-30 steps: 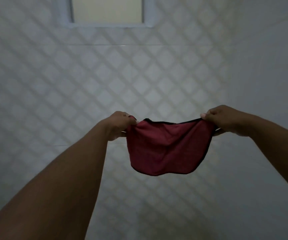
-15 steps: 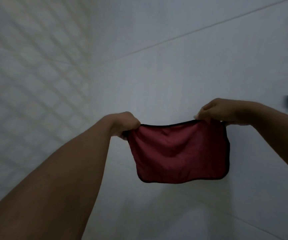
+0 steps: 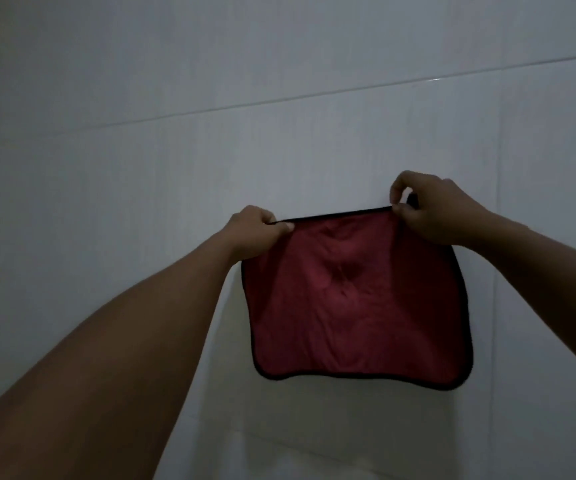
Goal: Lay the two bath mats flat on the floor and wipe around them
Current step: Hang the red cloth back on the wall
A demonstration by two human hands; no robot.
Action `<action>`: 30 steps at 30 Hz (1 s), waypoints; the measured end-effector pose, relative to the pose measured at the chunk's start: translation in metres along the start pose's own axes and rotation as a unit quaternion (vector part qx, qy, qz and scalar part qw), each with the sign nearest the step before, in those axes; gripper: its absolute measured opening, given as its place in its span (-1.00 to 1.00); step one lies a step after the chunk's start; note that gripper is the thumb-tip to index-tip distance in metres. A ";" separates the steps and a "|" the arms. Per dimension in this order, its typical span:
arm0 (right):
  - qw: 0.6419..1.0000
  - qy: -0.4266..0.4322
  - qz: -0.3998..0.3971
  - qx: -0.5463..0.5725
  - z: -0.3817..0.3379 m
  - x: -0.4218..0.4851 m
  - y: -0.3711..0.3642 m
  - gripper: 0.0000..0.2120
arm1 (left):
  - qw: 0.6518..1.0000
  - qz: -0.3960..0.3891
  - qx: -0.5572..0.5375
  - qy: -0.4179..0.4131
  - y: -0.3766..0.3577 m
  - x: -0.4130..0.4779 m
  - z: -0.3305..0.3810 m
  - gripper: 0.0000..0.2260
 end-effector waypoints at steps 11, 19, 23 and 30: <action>0.954 0.161 0.128 -0.220 0.035 -0.046 -0.053 -0.81 | 0.997 -0.017 0.071 0.005 -0.035 -0.002 -0.011 -0.67; 0.964 0.130 0.098 -0.212 0.041 -0.085 -0.104 -0.82 | 0.998 -0.063 -0.020 0.016 -0.066 -0.033 -0.030 -0.62; 0.974 0.099 0.085 -0.186 0.029 -0.096 -0.127 -0.80 | 0.986 -0.148 -0.045 0.058 -0.078 -0.058 -0.032 -0.61; 0.971 0.108 0.166 -0.137 0.015 -0.116 -0.134 -0.62 | 0.967 -0.228 -0.039 0.109 -0.075 -0.077 -0.045 -0.40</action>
Point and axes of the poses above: each hand's wrist, its own x-axis towards the middle knuckle, its own y-axis out of the back of the hand, z = x × y, the point moved 3 cm from there along x, towards the middle knuckle, and after that the axes turned 11 degrees about x, right-handed, at the moved point
